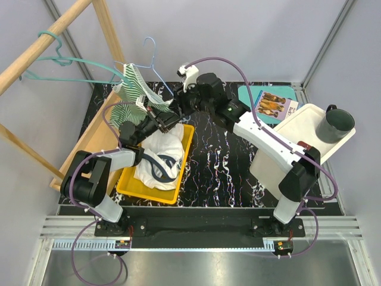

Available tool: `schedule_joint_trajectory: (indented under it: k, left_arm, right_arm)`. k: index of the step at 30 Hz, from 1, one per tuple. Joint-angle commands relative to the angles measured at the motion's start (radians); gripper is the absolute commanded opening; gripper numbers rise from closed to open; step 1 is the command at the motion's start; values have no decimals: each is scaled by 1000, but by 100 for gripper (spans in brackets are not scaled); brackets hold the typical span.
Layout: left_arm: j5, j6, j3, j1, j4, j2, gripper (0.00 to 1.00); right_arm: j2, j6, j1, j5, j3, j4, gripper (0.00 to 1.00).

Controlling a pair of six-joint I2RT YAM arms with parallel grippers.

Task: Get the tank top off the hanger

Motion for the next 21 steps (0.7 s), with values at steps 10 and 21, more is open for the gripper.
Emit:
schedule_joint_trajectory:
  k: [10, 21]
  left_arm:
    - [94, -11, -88, -9, 220, -139, 0]
    - [14, 368, -108, -39, -410, -432, 53]
  right_arm:
    - [-104, 124, -7, 25, -191, 212, 0]
    - [-314, 166, -7, 232, -446, 445, 0]
